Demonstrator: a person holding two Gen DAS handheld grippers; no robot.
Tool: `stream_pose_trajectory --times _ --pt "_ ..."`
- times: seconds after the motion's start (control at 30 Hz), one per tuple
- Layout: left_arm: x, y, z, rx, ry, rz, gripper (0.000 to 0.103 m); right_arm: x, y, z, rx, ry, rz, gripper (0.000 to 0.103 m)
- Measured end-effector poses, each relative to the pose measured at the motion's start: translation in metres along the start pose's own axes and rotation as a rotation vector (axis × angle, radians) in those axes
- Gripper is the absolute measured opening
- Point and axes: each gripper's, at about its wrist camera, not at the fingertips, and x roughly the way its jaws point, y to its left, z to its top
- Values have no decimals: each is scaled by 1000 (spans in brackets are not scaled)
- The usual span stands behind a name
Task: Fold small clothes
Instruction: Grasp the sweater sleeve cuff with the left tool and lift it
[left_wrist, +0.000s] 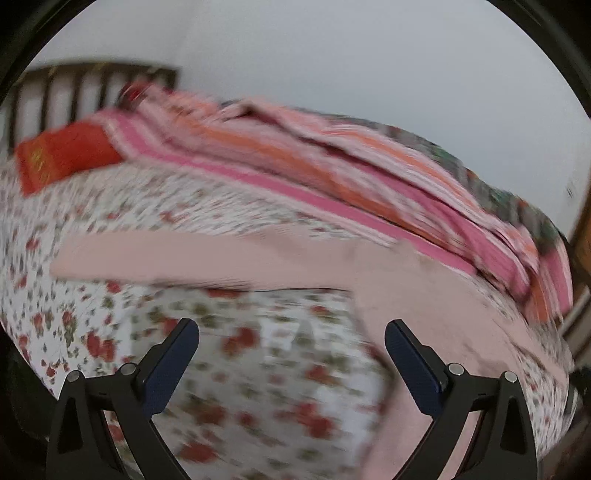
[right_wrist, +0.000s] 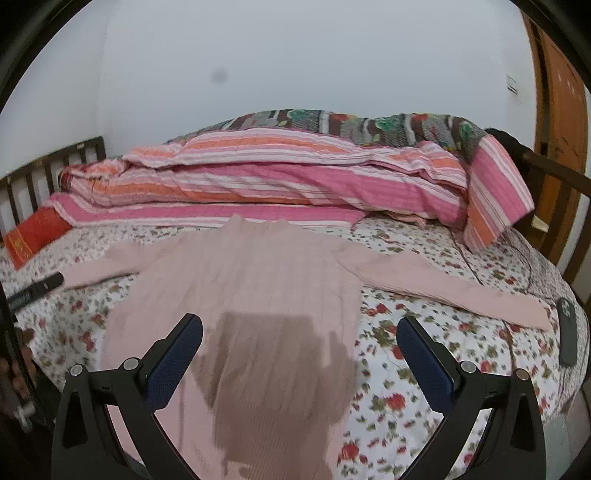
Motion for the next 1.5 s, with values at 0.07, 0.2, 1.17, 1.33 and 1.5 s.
stream_pose_trajectory --times 0.07,0.2,1.17,1.33,1.5 --pt "14 31 4 -77 15 -11 85 11 5 -4 -22 -18 -37 102" --pt "38 96 17 -234 39 16 79 34 15 -11 -30 -3 -51 101" --pt "56 -4 116 -30 -135 77 7 87 -56 -15 149 63 26 101" --pt "80 -125 117 112 -102 -73 7 79 -86 -25 173 49 -23 101" --pt "101 -244 89 239 -52 -205 7 66 -111 -40 201 48 -47 101"
